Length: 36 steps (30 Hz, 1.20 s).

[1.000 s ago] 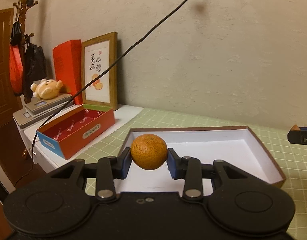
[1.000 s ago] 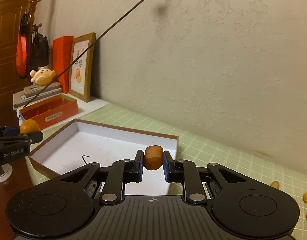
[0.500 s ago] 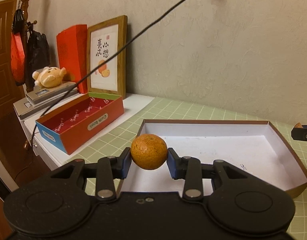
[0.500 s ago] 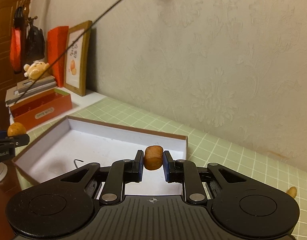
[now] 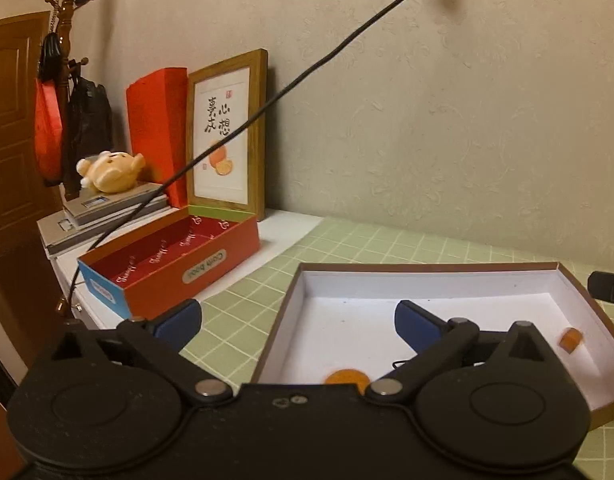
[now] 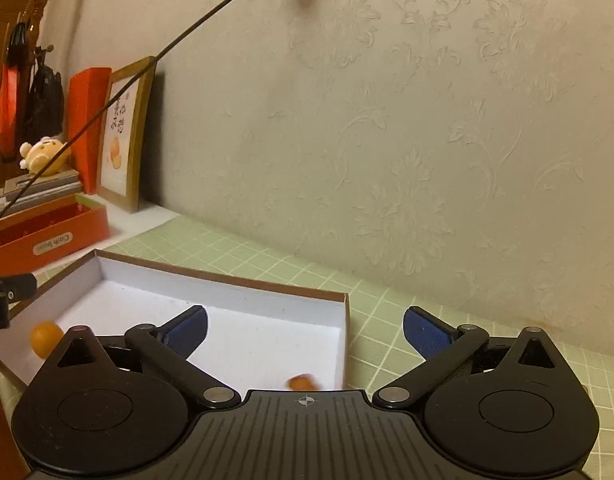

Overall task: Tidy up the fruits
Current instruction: 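Move both open tools back toward the fruits on the table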

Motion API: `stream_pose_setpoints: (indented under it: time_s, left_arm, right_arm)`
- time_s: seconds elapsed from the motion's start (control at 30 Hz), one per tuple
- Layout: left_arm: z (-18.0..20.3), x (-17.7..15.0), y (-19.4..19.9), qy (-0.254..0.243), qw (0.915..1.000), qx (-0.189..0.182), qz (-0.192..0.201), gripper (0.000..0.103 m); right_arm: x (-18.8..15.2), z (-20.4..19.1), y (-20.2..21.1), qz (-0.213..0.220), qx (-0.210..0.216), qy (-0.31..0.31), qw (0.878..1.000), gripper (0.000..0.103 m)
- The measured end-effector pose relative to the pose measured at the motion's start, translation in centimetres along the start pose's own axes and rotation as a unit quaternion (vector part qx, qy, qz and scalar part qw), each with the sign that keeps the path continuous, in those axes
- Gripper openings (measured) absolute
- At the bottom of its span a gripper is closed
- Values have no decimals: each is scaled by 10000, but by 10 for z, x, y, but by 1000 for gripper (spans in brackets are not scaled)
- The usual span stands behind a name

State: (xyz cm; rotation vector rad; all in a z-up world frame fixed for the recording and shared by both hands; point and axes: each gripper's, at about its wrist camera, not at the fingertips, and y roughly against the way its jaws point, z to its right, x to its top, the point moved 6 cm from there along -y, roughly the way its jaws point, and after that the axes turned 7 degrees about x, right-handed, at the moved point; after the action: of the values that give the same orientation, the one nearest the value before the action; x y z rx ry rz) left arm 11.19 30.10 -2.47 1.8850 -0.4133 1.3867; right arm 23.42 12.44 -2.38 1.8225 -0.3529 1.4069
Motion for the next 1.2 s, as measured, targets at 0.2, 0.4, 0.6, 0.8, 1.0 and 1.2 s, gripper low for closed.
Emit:
stream_pose_setpoints:
  time_s: [0.2, 0.4, 0.6, 0.8, 1.0, 1.2]
  left_arm:
    - [-4, 1, -1, -17, 10000, 19, 7, 97]
    - [-2, 0, 6, -82, 10000, -15, 1, 97]
    - [0, 2, 10, -87, 9999, -50, 14, 97]
    - [7, 11, 30, -127, 9996, -201, 124, 97]
    - [25, 18, 58, -186, 9984, -448, 291, 97]
    - [49, 17, 87, -320, 9959, -738, 419, 97]
  right_arm:
    - [-4, 1, 1, -71, 63, -74, 9999, 103]
    - [-2, 0, 2, -89, 59, -141, 9998, 103]
    - [-2, 4, 4, -94, 38, -206, 9997, 103]
    - [4, 8, 23, 6, 23, -166, 9999, 103]
    - [12, 17, 49, 164, -35, -129, 9998, 103]
    - [7, 34, 85, 218, -145, -198, 9995, 103]
